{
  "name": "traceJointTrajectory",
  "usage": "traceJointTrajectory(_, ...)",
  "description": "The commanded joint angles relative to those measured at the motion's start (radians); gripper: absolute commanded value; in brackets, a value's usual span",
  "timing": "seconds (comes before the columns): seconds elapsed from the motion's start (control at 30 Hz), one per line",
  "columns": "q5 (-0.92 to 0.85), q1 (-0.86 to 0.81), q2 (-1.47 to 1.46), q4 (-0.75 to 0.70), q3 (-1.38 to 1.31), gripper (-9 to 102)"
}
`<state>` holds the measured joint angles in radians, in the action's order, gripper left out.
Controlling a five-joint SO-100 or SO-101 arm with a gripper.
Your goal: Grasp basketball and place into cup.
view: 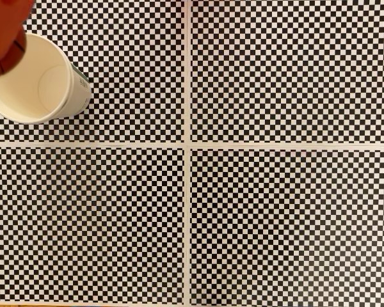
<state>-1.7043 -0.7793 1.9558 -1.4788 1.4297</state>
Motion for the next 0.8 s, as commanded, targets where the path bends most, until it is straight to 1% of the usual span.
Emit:
traceJointTrajectory(0.0,0.006,0.009,0.008,0.017,-0.006,15)
traceJointTrajectory(0.23,0.0,0.034,-0.014,0.015,0.011,18)
traceJointTrajectory(0.53,0.014,0.044,-0.061,0.017,0.009,18)
traceJointTrajectory(0.77,0.012,0.048,-0.094,0.032,0.009,16)
